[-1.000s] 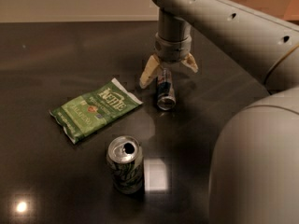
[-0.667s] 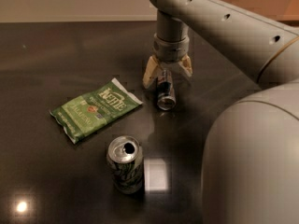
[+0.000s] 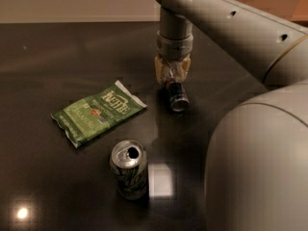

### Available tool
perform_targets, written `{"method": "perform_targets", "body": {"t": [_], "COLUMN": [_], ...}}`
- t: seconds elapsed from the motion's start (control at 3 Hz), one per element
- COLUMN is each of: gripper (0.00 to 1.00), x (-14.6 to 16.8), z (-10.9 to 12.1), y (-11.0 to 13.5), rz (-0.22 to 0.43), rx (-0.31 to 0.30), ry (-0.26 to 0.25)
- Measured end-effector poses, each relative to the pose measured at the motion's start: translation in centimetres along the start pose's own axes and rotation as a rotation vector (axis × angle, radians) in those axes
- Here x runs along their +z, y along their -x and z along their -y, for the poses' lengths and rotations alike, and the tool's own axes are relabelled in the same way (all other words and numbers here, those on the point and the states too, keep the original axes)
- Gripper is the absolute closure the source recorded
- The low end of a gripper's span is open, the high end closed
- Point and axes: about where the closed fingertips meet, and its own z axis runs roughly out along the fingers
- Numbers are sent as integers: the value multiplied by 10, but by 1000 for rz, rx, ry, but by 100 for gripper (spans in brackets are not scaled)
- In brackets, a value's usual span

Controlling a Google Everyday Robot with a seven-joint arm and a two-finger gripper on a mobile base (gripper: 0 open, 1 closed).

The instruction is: Place redbull can upright

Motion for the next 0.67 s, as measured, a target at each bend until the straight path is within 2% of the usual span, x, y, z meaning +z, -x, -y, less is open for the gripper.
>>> {"method": "perform_targets", "body": {"t": [0.33, 0.67], "gripper": [87, 100], "x": [-19, -40], "z": [-5, -12], "y": [4, 6], "rz": [37, 101], "rx": [-46, -131], "ry": [14, 43]}}
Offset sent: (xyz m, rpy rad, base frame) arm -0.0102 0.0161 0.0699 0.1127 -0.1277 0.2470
